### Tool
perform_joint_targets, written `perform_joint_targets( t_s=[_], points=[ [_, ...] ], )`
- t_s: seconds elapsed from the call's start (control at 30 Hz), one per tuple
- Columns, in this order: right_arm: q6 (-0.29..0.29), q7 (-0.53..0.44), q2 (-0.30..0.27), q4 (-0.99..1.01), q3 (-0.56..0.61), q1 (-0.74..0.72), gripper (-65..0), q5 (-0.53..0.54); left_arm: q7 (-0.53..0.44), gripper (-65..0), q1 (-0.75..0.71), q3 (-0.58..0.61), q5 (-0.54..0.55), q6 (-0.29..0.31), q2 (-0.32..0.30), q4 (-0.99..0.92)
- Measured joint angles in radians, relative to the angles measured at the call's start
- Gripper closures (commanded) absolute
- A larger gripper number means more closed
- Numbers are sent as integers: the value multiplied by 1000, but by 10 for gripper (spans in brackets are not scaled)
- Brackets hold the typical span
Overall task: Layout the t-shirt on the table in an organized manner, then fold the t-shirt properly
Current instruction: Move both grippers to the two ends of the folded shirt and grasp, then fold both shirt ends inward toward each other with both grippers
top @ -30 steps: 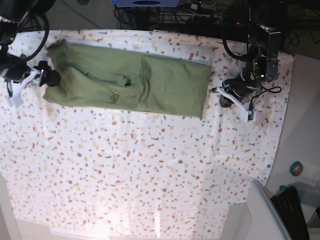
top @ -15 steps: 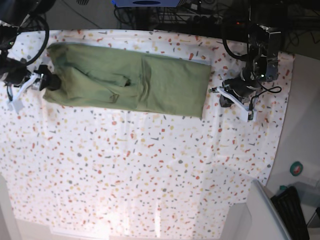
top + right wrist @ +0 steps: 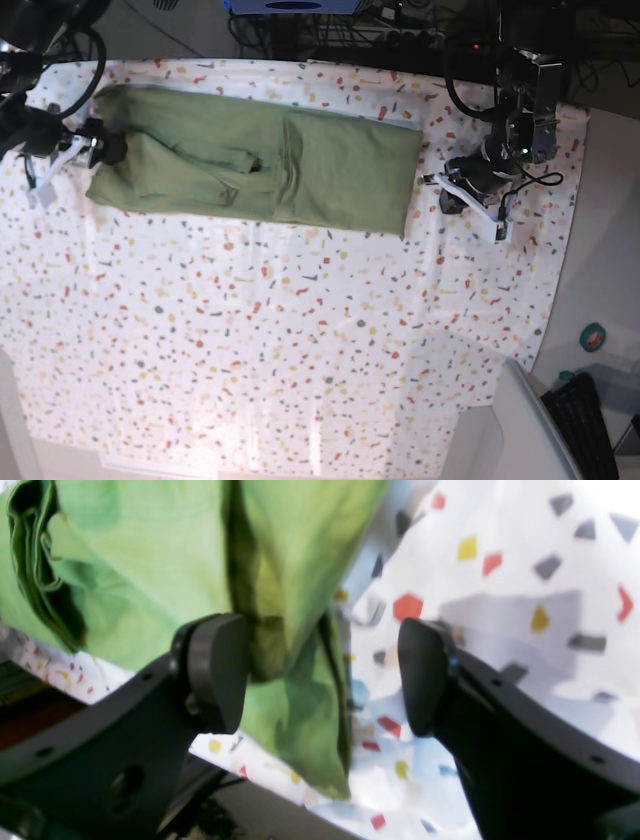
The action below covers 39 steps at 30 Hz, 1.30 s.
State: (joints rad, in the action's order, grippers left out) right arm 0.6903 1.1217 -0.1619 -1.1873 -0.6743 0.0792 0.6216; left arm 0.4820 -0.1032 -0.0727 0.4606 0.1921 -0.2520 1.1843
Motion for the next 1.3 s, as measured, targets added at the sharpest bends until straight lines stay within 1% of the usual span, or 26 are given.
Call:
perform_joint_targets(
  t_s=[0.1, 0.27, 0.4, 0.43, 0.5, 0.57, 0.63, 0.7, 0.77, 0.83, 0.93, 1.03, 1.07, 1.1, 1.13, 1.17, 1.2, 1.3],
  points=[
    [0, -16, -3, 63, 0, -24, -434, 23, 0, 0, 0, 0, 0, 0, 0, 0],
    [3, -14, -2, 66, 0, -23, -432, 28, -3, 0, 0, 8, -1, -1, 0, 0],
    [3, -20, 17, 62, -5, -19, -423, 32, -3, 0, -1, 8, -1, -4, 2, 0],
    [3, -20, 18, 62, -5, -20, -398, 32, -4, 0, -1, 8, -2, -5, 9, 0],
    [3, -22, 20, 70, -4, -20, -297, 27, -13, 0, -3, 6, -4, -9, 23, 3],
    [3, -17, 28, 77, -4, -19, -150, 19, -19, 0, -1, 6, -10, -13, 37, 3],
    [3, -9, 31, 80, 0, -19, -9, -2, -34, 0, 1, 49, -13, -28, 33, 5],
    [3, -24, 29, 82, 0, -21, 0, -2, -48, 0, 5, 113, -16, -29, 21, 8],
    [3, -45, 28, 82, 0, -25, 0, -2, -50, 0, 6, 152, -8, -18, 28, 9],
    [3, -46, 19, 80, 0, -29, 0, -2, -50, 0, 6, 156, -7, -15, 35, 9],
    [3, -49, 0, 75, 0, -29, 0, -5, -48, 0, 10, 165, -3, -8, 28, 8],
    [2, -45, 8, 18, 15, -16, 0, -17, -54, 0, 12, 196, -5, -22, 26, 10],
    [-9, -47, 5, -21, 44, -2, 0, -19, -56, 0, 16, 221, -9, -28, 24, 14],
    [-62, -41, 2, -63, 77, 11, 0, -10, -60, 0, 19, 248, -14, -36, 23, 18],
    [-105, -45, 3, -104, 106, 21, 0, -18, -66, 0, 23, 268, -19, -41, 22, 19],
    [-135, -44, 4, -148, 134, 32, 0, -18, -66, 0, 29, 285, -20, -47, 21, 19],
    [-180, -44, 9, -197, 159, 40, 0, -10, -64, 0, 38, 302, -27, -50, 18, 19],
    [-270, -46, 13, -322, 220, 71, 0, -5, -47, 0, 50, 328, -27, -45, 50, 17]
  ],
)
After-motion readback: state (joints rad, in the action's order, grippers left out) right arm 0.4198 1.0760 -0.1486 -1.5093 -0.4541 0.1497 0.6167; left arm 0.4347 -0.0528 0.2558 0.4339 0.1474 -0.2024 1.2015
